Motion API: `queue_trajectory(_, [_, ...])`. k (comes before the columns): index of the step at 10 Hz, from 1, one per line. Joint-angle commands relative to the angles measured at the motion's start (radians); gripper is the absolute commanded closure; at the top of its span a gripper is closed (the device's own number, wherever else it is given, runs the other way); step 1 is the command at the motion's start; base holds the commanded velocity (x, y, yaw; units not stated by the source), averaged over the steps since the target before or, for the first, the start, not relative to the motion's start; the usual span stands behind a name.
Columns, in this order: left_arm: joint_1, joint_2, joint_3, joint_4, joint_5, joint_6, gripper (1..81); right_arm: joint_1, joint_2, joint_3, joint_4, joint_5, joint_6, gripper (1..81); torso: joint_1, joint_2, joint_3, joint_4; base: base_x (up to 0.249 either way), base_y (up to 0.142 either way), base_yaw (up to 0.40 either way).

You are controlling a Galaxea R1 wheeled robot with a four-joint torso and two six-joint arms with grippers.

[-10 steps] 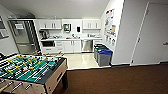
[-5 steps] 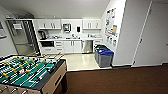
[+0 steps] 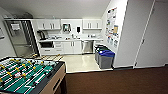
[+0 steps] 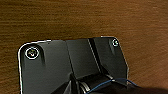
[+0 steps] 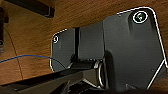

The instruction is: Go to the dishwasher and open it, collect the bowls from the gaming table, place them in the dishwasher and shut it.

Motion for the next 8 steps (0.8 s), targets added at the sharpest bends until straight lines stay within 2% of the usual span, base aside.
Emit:
queue_trajectory(1, [-0.064,-0.018,0.020,0.045,0.068,-0.050,1.0,0.053,-0.016,0.012,0.002,-0.052,-0.004,1.0,0.000,0.000,0.000,0.000,0.171,0.000,0.000])
queue_trajectory(5, [-0.064,-0.017,0.020,0.045,0.068,-0.050,1.0,0.053,-0.016,0.011,0.002,-0.052,-0.004,1.0,0.000,0.000,0.000,0.000,0.171,0.000,0.000])
queue_trajectory(8, [-0.064,-0.021,0.026,0.045,0.068,-0.050,1.0,0.051,-0.017,0.011,0.002,-0.052,-0.004,1.0,0.000,0.000,0.000,0.000,0.171,-0.074,0.000])
